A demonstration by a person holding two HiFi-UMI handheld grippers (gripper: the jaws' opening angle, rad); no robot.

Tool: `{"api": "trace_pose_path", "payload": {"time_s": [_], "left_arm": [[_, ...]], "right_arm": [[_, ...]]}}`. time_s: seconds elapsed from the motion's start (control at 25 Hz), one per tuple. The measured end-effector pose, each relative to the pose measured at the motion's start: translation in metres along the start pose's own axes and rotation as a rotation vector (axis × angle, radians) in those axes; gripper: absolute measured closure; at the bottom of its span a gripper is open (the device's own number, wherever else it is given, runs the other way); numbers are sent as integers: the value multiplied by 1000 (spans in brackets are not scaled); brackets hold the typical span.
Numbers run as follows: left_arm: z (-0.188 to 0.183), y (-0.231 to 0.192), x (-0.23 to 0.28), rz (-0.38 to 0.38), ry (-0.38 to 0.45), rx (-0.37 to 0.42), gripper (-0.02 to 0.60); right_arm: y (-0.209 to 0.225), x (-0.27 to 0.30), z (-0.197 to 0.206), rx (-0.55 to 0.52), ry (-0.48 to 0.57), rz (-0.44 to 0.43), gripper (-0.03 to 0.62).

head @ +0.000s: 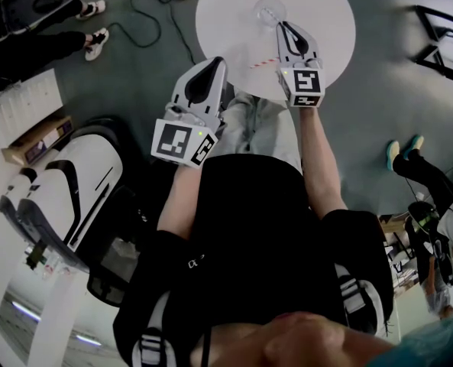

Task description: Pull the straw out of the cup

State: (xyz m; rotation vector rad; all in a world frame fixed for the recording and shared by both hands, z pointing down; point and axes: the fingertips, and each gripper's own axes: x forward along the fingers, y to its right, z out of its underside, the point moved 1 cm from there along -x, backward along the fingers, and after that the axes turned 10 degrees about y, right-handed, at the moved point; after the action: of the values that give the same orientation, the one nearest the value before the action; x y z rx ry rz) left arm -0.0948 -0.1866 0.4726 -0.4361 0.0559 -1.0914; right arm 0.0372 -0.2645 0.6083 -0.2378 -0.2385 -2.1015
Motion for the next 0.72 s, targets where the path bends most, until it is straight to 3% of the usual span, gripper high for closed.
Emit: {"api": "trace_pose_path", "payload": {"time_s": [0.72], "left_arm": [[-23, 14, 12, 47, 84, -13, 574]], "right_arm": [[-12, -35, -78, -44, 84, -22, 556]]}}
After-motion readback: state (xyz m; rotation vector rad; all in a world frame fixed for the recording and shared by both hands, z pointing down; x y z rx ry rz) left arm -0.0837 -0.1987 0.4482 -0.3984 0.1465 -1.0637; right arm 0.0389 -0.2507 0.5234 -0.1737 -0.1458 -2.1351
